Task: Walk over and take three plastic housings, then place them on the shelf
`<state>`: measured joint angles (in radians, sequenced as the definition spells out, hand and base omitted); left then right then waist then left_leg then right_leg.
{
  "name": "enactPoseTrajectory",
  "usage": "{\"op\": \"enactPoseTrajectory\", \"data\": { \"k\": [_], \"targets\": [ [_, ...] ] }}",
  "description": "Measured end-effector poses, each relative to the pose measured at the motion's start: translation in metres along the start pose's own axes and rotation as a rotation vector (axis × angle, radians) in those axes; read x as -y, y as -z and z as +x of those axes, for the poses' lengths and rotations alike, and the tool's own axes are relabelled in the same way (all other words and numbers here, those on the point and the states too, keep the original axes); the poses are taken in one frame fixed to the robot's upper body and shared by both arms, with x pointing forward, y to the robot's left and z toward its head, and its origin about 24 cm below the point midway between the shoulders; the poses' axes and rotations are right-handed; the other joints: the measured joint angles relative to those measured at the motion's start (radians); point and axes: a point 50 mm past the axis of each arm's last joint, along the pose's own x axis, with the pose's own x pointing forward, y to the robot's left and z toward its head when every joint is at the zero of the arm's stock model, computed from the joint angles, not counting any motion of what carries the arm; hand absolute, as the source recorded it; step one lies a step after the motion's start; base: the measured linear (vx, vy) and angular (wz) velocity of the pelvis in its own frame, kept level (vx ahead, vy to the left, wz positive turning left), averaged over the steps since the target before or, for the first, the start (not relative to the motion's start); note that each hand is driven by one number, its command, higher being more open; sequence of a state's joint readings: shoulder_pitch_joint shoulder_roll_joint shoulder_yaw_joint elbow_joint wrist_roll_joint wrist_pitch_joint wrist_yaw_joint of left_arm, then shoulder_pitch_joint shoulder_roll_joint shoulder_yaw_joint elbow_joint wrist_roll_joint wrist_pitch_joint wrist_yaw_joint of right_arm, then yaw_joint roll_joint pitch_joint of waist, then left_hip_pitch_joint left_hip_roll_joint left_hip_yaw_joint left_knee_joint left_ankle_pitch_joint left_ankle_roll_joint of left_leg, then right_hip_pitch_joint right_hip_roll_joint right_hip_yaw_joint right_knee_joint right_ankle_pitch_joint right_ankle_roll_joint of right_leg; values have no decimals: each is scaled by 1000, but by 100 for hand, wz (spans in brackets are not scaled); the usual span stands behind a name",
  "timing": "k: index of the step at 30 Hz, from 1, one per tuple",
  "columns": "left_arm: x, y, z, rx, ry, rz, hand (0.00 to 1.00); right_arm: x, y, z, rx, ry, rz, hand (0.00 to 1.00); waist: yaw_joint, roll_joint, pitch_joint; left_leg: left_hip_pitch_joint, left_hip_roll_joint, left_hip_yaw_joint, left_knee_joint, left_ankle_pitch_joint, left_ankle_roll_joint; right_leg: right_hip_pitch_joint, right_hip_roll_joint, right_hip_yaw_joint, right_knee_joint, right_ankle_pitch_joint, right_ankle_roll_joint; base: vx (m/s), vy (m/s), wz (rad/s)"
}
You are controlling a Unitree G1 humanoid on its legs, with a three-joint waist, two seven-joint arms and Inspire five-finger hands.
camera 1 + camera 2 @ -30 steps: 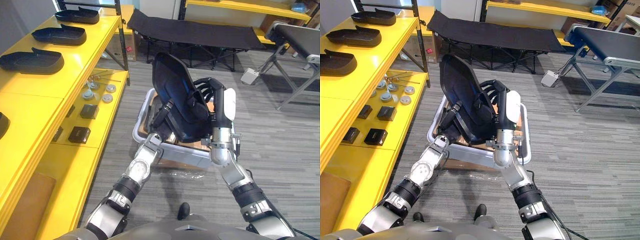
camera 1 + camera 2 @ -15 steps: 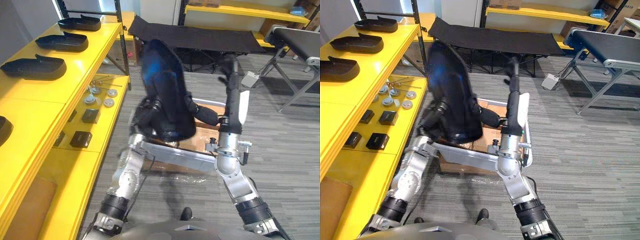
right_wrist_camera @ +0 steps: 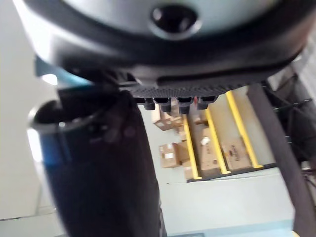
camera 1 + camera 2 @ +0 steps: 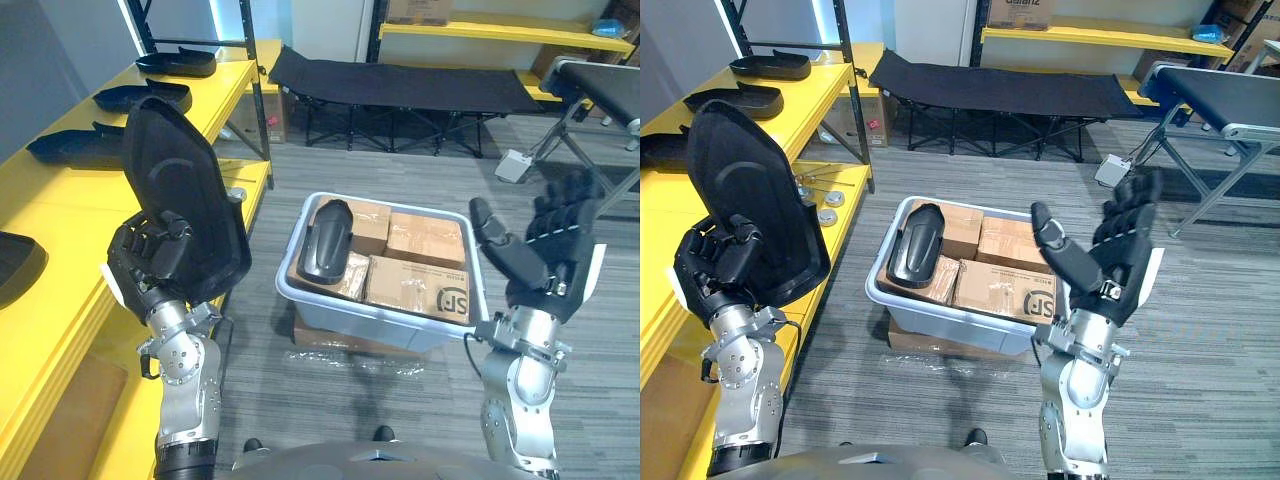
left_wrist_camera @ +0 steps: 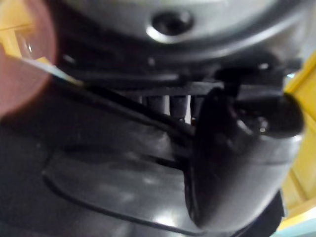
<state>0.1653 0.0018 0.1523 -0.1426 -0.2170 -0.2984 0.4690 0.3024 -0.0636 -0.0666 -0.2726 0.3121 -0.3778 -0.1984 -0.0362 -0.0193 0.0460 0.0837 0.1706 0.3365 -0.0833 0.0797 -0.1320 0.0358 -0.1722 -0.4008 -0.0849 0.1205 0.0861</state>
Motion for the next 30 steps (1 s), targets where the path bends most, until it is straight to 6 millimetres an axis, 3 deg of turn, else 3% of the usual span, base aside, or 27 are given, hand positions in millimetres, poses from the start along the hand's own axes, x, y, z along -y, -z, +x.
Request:
{"op": "enactPoseTrajectory", "data": {
  "k": [6,11,12,16,20,24,27,30],
  "targets": [
    [-3,-7,-7,22,82,-58,0,16,45,-20,-306,-26,-20,100,4,22,-8,-6,0,-2,0,2,1,-3,0,-6,0,-3,0,41,9,1],
    [-12,-17,-8,35,104,-141,0,-1,68,-25,-431,-135,-13,100,25,28,-7,-37,5,-56,48,-16,3,26,-2,-68,6,-4,9,54,0,30],
    [-14,-22,-7,57,101,-163,0,-11,74,-21,-446,-175,-6,100,44,29,-6,-46,6,-86,58,-18,2,44,-3,-103,6,-4,9,31,-12,44],
    [-25,-39,-9,133,81,-164,0,-32,79,-13,-438,-271,-44,100,92,27,-5,-74,0,-164,71,-19,2,81,-5,-200,6,-12,13,5,-6,64],
    [-56,-56,-14,200,22,-101,0,-55,77,-2,-398,-404,-88,100,157,24,-2,-96,-16,-250,80,-18,12,122,-9,-290,6,-36,25,-23,3,63],
    [-84,-57,-25,179,-37,-113,0,-71,74,10,-370,-471,-110,100,208,20,0,-109,-22,-302,81,-9,10,147,-5,-337,6,-51,29,-4,1,41],
    [-91,-53,-34,140,-32,-169,0,-81,75,11,-381,-522,-107,100,228,17,25,-116,-20,-321,141,-41,12,177,-3,-349,19,-71,24,10,2,17],
    [-87,-50,-37,119,16,-195,0,-81,81,7,-415,-533,-120,100,223,13,33,-158,-25,-342,193,-56,25,197,-8,-399,42,-90,31,-4,10,58]
  ]
}}
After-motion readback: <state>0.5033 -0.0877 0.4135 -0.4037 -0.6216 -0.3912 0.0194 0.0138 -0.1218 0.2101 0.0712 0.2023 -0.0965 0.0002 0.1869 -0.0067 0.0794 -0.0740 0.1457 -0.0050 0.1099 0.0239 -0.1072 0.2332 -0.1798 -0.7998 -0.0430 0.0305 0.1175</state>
